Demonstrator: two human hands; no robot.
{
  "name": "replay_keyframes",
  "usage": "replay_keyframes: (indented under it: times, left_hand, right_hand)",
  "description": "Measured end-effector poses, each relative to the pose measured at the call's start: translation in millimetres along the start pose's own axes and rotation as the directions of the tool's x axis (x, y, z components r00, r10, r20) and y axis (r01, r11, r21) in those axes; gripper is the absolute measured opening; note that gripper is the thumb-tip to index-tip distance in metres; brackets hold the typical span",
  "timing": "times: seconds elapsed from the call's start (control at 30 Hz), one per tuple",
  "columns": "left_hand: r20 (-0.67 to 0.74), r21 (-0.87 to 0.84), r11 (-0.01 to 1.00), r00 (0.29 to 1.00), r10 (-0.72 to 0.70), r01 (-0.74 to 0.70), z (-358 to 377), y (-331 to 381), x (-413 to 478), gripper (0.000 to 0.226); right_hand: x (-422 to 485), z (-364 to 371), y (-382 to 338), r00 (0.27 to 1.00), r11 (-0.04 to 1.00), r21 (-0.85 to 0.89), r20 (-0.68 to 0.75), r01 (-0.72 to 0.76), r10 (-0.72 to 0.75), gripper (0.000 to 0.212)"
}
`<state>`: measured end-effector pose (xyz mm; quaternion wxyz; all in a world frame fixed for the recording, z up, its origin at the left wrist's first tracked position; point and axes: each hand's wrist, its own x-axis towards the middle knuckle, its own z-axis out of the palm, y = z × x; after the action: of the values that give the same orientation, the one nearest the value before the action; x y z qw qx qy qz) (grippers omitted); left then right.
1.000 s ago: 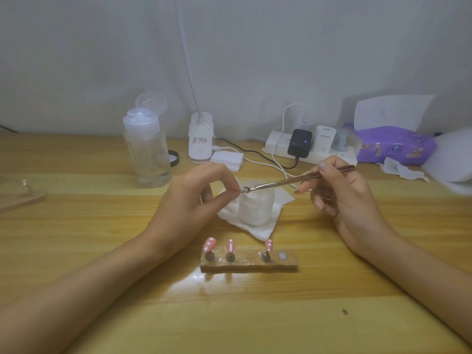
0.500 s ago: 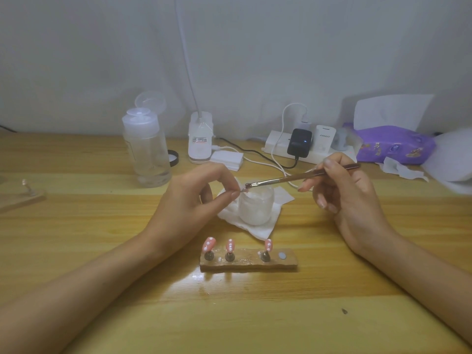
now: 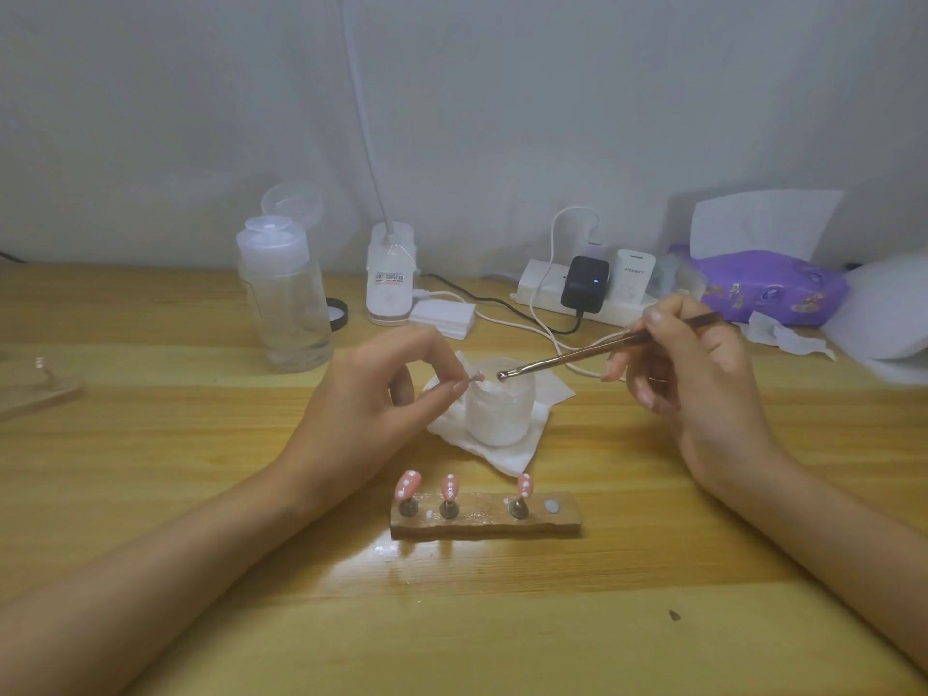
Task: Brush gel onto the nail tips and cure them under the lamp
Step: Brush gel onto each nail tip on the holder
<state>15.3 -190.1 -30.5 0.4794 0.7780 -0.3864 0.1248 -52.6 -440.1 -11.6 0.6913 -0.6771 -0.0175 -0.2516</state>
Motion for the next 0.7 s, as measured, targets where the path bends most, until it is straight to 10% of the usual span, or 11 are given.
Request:
replay_keyframes:
  times: [0.7]
  left_hand:
    - [0.005, 0.001, 1.000, 1.000, -0.007, 0.007, -1, 0, 0, 0.017]
  right_hand:
    - [10, -18, -21, 0.899, 0.921, -0.016, 0.223, 0.389, -0.376, 0.023]
